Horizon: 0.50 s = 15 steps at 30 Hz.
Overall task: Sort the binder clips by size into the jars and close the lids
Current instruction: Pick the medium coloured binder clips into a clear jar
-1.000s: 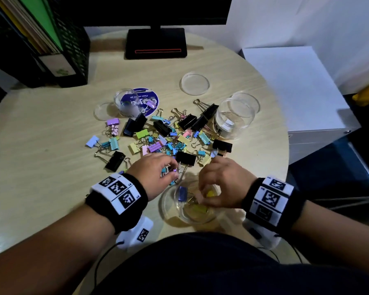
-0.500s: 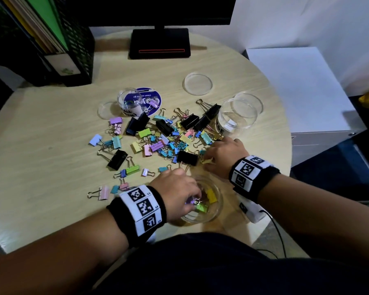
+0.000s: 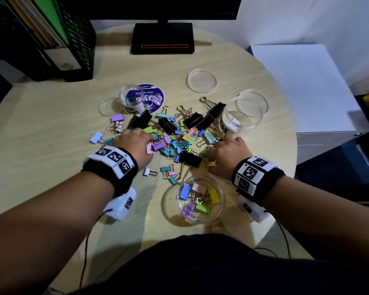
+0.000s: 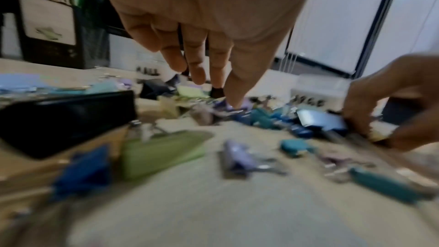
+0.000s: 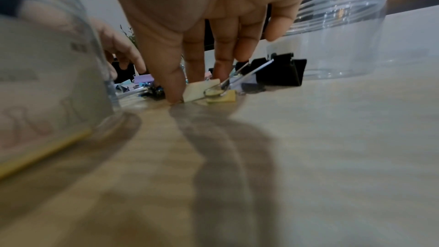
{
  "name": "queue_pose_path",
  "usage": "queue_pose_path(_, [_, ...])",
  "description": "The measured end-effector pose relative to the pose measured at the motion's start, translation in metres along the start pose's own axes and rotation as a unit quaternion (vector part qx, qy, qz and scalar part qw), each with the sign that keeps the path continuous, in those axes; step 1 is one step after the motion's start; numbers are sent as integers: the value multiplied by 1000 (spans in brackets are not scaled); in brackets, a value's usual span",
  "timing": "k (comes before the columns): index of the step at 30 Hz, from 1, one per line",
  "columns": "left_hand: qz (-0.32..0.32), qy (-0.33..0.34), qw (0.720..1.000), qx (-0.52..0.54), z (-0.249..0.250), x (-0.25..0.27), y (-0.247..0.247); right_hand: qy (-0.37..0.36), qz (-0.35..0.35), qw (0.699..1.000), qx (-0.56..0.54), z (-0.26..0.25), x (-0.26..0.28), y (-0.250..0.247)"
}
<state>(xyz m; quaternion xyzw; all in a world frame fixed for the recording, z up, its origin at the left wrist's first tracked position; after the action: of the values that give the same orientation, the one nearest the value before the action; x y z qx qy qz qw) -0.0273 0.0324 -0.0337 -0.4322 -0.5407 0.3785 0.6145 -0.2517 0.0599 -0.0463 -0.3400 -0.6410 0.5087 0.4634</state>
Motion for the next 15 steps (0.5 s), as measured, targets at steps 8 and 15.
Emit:
queue_pose_path(8, [-8, 12, 997, -71, -5, -22, 6, 13, -30, 998, -45, 3, -2, 1])
queue_pose_path(15, [-14, 11, 998, -62, -3, -22, 8, 15, -27, 988, -149, 8, 1, -13])
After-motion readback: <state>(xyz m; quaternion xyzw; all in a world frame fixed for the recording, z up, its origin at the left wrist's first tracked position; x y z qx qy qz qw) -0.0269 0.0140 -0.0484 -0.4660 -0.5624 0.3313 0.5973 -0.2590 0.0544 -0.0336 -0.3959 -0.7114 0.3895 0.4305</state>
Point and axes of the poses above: each hand's wrist, its own x-axis away from the middle knuckle, its own y-axis out of the palm, z = x × y, the point moved 4 cm from there along -x, towards the middle knuckle, and after that the axes turned 1 degree about z, right-handed, at the moved point
